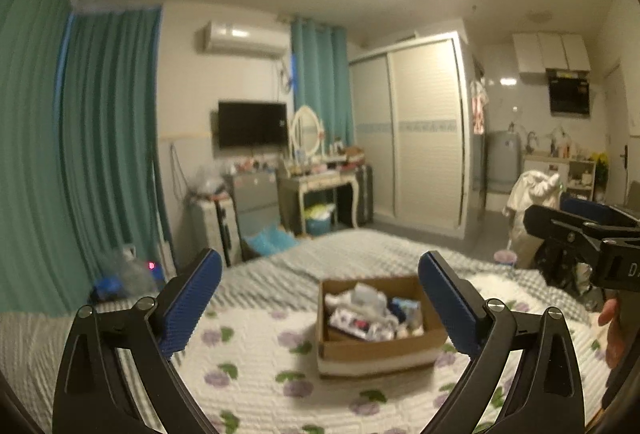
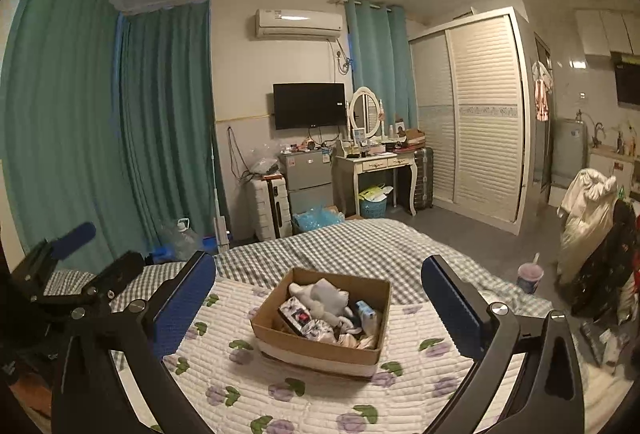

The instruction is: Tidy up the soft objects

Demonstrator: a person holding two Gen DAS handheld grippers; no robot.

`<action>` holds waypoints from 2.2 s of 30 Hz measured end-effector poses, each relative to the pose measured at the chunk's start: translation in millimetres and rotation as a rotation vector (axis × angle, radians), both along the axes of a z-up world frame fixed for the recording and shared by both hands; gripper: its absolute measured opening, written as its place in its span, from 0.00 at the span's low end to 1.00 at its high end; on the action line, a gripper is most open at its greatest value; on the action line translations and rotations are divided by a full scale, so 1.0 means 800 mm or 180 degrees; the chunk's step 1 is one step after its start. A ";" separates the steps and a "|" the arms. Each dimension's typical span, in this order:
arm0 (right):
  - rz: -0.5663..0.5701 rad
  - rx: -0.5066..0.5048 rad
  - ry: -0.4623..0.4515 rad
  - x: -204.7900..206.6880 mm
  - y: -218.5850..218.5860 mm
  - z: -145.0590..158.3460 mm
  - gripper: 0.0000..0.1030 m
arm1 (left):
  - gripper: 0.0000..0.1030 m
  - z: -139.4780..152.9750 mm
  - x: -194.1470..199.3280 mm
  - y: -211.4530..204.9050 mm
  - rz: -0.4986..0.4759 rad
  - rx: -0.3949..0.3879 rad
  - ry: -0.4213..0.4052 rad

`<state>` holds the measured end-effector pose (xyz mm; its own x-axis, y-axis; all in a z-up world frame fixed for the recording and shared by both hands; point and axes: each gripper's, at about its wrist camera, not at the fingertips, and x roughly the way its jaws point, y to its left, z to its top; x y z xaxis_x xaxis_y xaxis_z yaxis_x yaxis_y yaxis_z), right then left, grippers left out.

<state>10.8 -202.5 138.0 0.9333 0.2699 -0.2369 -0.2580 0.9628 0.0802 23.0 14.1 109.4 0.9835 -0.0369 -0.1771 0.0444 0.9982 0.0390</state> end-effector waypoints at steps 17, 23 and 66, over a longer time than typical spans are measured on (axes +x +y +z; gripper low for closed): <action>-0.0266 -0.0064 0.0465 0.081 0.004 -0.163 1.00 | 0.98 -0.118 0.049 -0.004 0.0024 -0.0094 0.0571; -0.0287 -0.0075 0.0426 0.075 0.001 -0.158 1.00 | 0.98 -0.121 0.046 -0.003 0.0059 -0.0066 0.0511; -0.0289 -0.0195 0.0422 0.063 0.008 -0.161 1.00 | 0.98 -0.136 0.057 0.001 0.0070 0.0002 0.0598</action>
<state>61.2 -196.1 9.2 0.9127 0.1670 -0.3729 -0.1608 0.9858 0.0481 68.8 14.9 0.7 0.9337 -0.0156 -0.3577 0.0291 0.9990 0.0326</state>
